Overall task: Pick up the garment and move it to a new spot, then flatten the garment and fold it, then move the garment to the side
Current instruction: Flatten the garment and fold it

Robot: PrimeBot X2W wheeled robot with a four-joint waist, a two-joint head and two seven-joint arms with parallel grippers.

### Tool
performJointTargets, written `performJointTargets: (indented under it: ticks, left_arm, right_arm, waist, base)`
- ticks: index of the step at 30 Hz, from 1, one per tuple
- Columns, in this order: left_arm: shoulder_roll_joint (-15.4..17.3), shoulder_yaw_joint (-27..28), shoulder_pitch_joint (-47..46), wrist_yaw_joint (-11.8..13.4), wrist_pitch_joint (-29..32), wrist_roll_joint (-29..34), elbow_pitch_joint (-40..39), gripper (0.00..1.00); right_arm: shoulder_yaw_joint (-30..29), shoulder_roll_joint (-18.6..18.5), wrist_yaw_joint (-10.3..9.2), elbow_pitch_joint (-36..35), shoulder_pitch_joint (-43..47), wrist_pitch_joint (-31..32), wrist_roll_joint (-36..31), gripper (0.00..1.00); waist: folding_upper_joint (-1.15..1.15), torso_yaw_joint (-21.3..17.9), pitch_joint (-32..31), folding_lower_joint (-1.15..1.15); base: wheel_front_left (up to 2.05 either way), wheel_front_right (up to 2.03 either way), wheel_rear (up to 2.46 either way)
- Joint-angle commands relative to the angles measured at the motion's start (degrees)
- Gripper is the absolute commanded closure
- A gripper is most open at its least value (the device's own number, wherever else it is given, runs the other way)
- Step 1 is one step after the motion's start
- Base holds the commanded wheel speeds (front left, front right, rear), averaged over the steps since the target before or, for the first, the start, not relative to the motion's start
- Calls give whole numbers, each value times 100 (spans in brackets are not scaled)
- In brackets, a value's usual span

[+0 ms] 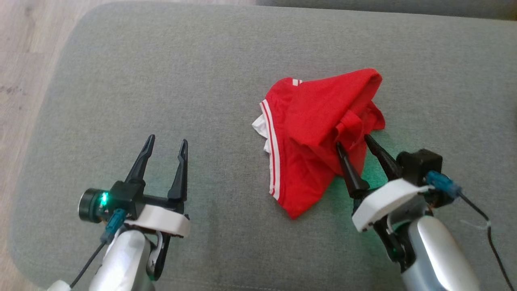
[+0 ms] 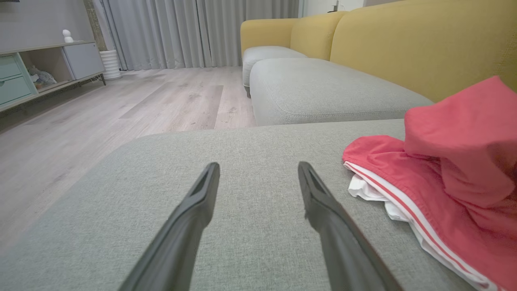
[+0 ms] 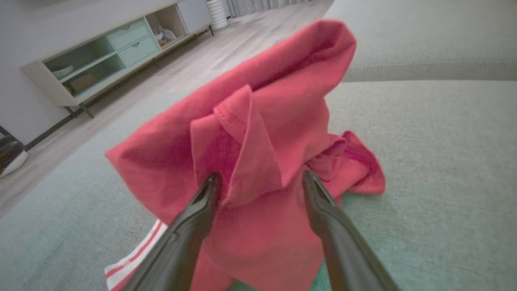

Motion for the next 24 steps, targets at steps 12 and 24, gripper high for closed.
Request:
performJointTargets:
  ticks: [12,24]
  left_arm:
    - [-10,216,-152,23,-54,46,-144,0]
    - [5,354,-153,17,-54,80,-216,0]
  right_arm:
    - [-392,-216,-4,-610,-5,-255,-204,100]
    - [-1288,-920,-4,-4478,377,955,-821,100]
  waist:
    - [0,28,-52,0]
    - [0,-370,-18,0]
  base:
    - [0,0,0]
    - [0,0,0]
